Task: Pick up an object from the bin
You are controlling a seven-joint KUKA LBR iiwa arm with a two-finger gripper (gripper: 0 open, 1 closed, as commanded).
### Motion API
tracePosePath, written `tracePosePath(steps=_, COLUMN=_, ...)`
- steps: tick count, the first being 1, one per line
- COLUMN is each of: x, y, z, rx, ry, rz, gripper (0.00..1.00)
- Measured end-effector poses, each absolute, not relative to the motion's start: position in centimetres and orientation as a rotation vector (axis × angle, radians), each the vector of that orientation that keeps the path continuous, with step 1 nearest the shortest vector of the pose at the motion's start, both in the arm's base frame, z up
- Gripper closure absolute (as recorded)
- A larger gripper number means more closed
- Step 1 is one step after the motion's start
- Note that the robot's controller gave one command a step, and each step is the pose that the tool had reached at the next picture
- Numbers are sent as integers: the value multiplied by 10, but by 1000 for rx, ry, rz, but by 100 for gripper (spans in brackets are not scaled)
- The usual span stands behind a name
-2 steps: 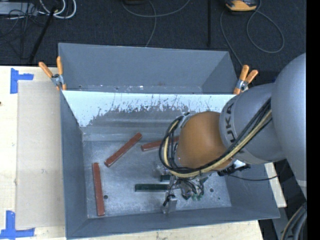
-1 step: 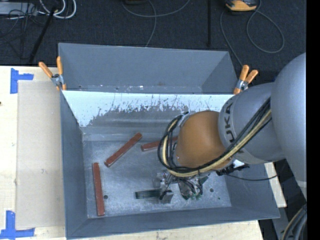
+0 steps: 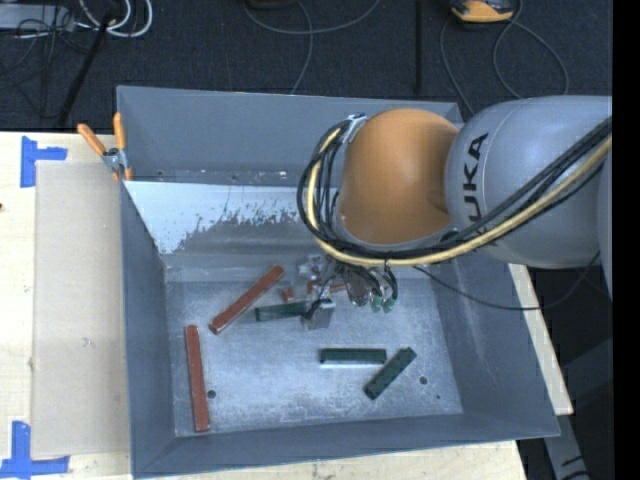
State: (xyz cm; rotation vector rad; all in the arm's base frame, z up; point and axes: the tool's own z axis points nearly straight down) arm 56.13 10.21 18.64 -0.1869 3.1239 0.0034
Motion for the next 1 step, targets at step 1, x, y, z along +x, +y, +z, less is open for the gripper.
tracePosePath(steps=1, x=605, y=92, z=307, rx=-172, ry=3126, rz=1, gripper=100)
